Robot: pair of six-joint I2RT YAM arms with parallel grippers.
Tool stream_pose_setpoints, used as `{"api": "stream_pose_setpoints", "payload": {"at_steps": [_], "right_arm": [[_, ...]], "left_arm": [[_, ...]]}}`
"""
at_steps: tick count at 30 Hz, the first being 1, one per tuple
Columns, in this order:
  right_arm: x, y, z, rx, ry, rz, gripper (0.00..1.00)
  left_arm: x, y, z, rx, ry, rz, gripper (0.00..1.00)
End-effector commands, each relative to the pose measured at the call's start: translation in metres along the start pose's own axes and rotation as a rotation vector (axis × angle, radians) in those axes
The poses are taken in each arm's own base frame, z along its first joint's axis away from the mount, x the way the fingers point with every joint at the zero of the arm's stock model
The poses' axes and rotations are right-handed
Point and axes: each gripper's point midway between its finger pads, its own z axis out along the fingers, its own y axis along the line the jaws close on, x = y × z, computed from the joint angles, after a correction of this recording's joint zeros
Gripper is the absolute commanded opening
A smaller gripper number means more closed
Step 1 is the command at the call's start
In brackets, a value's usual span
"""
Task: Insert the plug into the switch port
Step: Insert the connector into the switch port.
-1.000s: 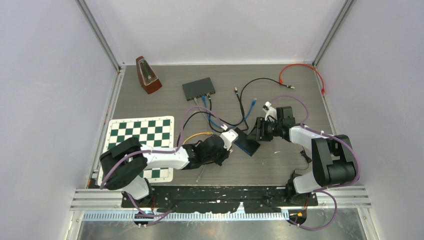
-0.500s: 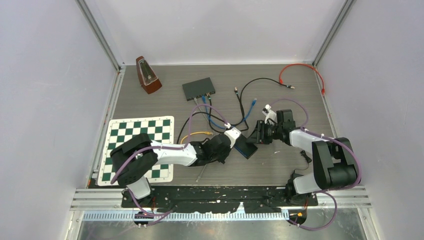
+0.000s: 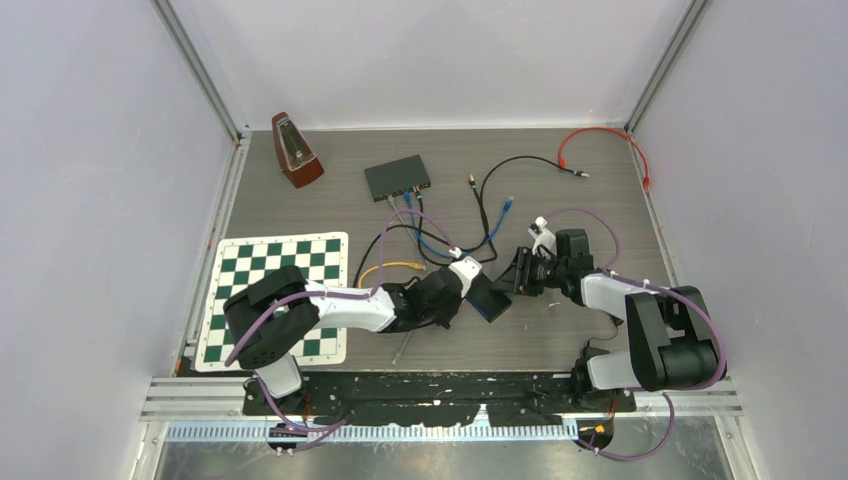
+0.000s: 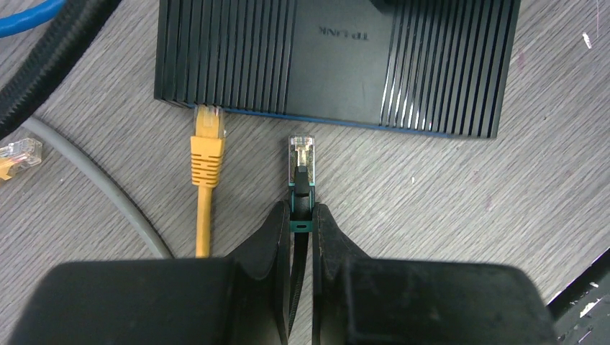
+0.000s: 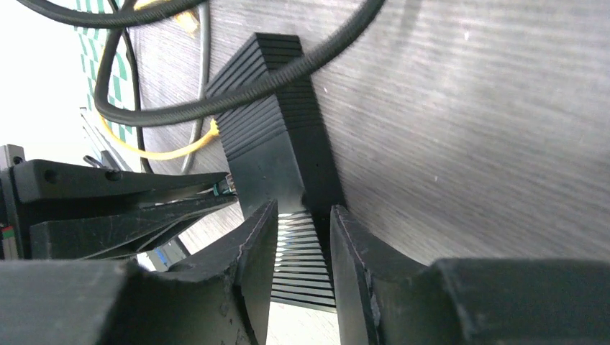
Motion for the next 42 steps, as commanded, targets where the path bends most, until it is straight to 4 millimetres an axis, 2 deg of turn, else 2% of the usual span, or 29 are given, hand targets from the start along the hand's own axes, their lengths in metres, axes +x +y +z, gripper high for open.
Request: {"api": "stream_pose_setpoints", "payload": {"at_steps": [1, 5, 9, 11, 15, 22, 29, 42], "right_arm": [[-0.003, 0.013, -0.002, -0.061, -0.053, -0.001, 0.39], [0.003, 0.011, -0.004, -0.053, -0.048, -0.005, 0.40], [-0.006, 0.009, -0.004, -0.029, -0.048, -0.040, 0.46], [-0.016, 0.011, -0.002, -0.031, -0.051, -0.065, 0.48], [-0.020, 0.009, 0.006, -0.055, -0.018, -0.092, 0.50], [-0.009, 0.004, 0.018, -0.096, 0.057, -0.046, 0.48], [0.003, 0.009, 0.022, -0.153, 0.096, 0.012, 0.43], [0.022, 0.021, 0.030, -0.213, 0.169, 0.052, 0.40]], "left_arm": [[-0.020, -0.009, 0.002, 0.020, -0.051, -0.028, 0.00], [-0.022, -0.007, 0.004, 0.006, -0.048, -0.019, 0.00], [-0.025, -0.009, 0.001, 0.019, -0.072, -0.036, 0.00], [-0.026, -0.009, 0.000, 0.023, -0.078, -0.037, 0.00], [-0.029, -0.011, 0.000, 0.032, -0.099, -0.038, 0.00], [-0.031, -0.013, 0.002, 0.045, -0.109, -0.045, 0.00], [-0.031, -0.013, 0.006, 0.046, -0.120, -0.043, 0.00], [-0.028, -0.006, 0.011, 0.048, -0.188, -0.019, 0.00]]}}
